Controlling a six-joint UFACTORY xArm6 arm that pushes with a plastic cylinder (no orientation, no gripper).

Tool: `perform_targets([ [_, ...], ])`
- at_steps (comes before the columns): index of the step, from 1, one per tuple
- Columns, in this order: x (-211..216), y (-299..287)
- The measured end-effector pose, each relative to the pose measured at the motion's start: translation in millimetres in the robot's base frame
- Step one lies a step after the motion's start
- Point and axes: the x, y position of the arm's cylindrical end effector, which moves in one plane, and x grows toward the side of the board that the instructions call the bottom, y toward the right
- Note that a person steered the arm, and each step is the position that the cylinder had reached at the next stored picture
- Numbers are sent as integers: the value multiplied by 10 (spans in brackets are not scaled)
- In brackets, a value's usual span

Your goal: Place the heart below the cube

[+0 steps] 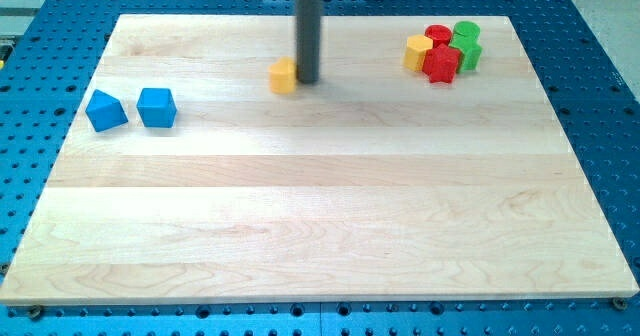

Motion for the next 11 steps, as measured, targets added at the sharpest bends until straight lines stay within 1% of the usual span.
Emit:
perform_targets([
  [1, -139, 278],
  [2, -123, -551],
  [3, -106, -791],
  [4, -53, -743],
  [5, 57, -440],
  [6, 233, -458],
  [7, 767, -869],
  [8, 926, -872],
  [9, 1202, -1180],
  [10, 1869, -1250],
  [11, 1715, -1659],
])
